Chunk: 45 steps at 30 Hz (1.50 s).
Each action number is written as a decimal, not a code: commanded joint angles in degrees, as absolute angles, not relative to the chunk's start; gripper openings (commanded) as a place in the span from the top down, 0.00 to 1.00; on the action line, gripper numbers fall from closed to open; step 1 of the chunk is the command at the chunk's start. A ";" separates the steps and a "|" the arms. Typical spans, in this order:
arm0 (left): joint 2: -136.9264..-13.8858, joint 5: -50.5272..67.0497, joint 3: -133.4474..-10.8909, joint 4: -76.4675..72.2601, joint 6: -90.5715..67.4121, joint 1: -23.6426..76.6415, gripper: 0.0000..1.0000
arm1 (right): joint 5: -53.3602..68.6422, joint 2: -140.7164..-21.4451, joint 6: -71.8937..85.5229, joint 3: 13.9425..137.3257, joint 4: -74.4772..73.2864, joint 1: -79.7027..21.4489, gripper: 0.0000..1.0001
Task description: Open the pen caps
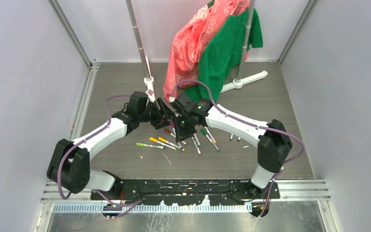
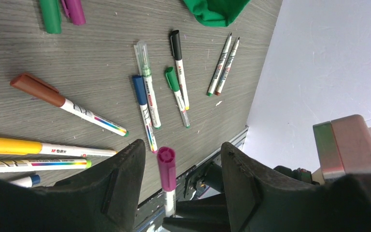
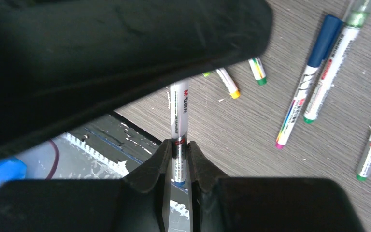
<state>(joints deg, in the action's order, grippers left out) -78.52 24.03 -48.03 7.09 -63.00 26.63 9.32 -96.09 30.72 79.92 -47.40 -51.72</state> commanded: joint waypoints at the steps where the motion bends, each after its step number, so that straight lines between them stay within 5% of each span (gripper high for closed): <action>1: -78.74 24.20 -49.25 6.40 -62.65 26.89 0.41 | 10.51 -97.41 31.77 83.92 -46.43 -52.84 0.98; 18: -77.65 20.25 -50.79 13.45 -59.15 26.98 0.72 | 10.99 -100.63 31.33 87.16 -46.13 -53.09 0.99; 23: -77.16 20.36 -50.91 13.70 -58.84 26.97 1.00 | 10.99 -100.88 31.33 87.36 -45.78 -53.08 0.98; 27: -76.53 20.83 -50.18 12.78 -59.61 26.94 1.00 | 10.81 -100.56 31.54 86.87 -44.49 -53.09 0.97; 36: -76.09 22.40 -49.50 10.68 -62.27 26.64 1.00 | 11.25 -101.45 31.79 86.62 -42.45 -53.08 0.74; 45: -76.18 23.39 -50.18 10.08 -63.86 26.06 1.00 | 11.37 -103.06 32.26 85.87 -40.14 -53.01 0.71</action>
